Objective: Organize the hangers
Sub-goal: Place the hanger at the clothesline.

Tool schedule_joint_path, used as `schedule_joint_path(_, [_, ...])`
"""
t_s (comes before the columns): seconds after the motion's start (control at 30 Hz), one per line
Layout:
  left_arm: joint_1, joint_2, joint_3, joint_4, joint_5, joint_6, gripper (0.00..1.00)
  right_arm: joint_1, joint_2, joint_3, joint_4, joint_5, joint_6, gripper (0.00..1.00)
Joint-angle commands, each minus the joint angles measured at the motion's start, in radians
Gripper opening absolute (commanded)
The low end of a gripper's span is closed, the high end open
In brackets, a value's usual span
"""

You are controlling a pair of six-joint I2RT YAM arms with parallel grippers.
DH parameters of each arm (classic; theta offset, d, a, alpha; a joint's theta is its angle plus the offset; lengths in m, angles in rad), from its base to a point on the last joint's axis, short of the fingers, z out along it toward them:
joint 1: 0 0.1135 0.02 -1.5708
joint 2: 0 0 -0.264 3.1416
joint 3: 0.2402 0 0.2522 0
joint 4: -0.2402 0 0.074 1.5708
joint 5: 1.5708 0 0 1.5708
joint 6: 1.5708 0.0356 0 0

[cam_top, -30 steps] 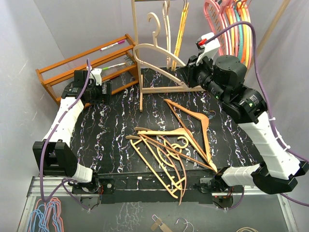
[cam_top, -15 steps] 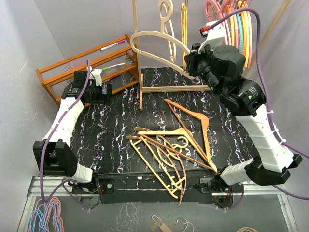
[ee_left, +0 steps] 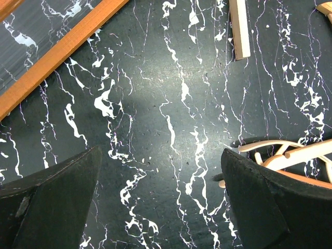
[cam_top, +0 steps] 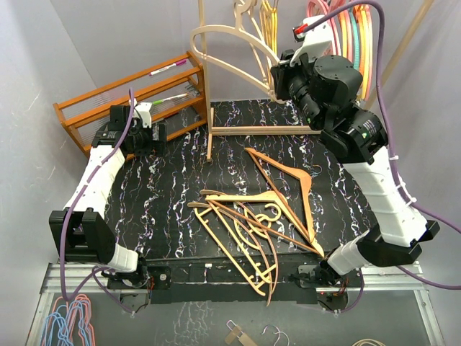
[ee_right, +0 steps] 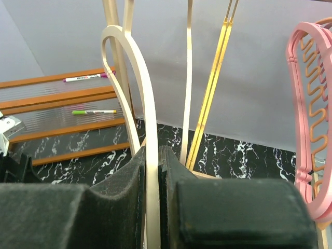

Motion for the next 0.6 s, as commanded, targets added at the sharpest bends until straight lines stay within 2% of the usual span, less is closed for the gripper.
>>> schedule_joint_path(0.0, [0.012, -0.045, -0.011, -0.007, 0.021, 0.000, 0.97, -0.012, -0.059, 0.007, 0.051, 0.096, -0.031, 0.08])
schedule_joint_path(0.3, [0.013, -0.045, -0.012, -0.005, 0.027, 0.001, 0.97, -0.011, -0.143, -0.011, -0.023, 0.034, -0.008, 0.08])
schedule_joint_path(0.57, [0.017, -0.048, -0.018, -0.003, 0.027, 0.001, 0.97, -0.012, -0.172, -0.014, -0.063, 0.116, -0.038, 0.08])
